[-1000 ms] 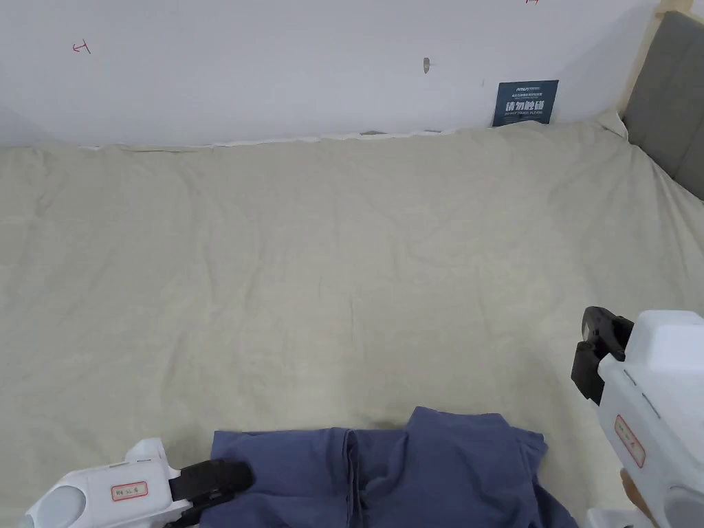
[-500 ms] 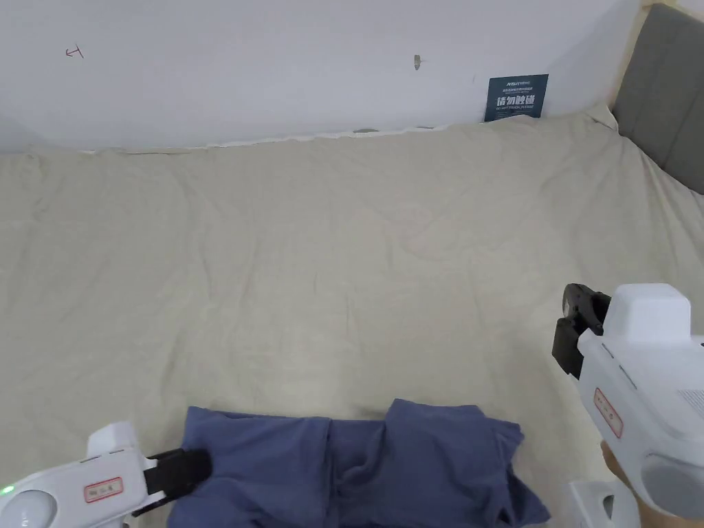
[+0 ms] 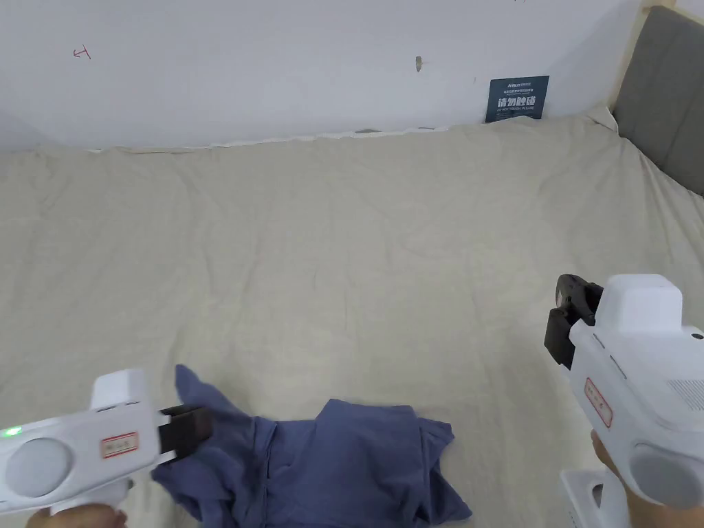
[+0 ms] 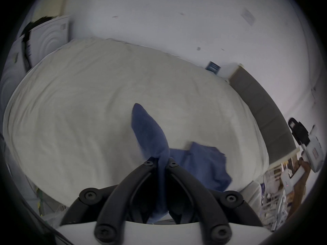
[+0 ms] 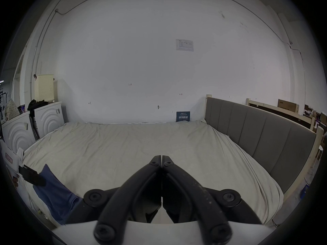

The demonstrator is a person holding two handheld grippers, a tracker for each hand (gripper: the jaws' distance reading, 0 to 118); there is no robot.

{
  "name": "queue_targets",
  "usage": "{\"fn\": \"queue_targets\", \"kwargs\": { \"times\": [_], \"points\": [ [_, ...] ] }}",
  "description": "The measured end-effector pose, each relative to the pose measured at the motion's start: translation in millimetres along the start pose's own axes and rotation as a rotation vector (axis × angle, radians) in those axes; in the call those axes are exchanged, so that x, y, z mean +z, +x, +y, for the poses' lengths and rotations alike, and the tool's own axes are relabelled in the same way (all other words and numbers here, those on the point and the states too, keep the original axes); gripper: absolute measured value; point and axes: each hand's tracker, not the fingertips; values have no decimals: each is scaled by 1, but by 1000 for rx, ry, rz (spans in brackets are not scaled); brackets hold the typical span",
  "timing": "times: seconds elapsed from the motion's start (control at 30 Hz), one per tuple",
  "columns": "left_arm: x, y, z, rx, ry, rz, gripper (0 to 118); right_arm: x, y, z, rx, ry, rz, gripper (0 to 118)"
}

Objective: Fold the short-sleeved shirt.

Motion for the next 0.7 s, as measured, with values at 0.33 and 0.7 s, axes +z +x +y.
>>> {"fn": "queue_targets", "kwargs": {
  "times": [0.33, 0.7],
  "points": [
    [-88, 141, -21, -161, -181, -115, 9, 5, 16, -1, -16, 6, -30, 2],
    [-148, 178, -64, -125, -282, -195, 98, 8, 31, -7, -28, -12, -69, 2]
  ]
}}
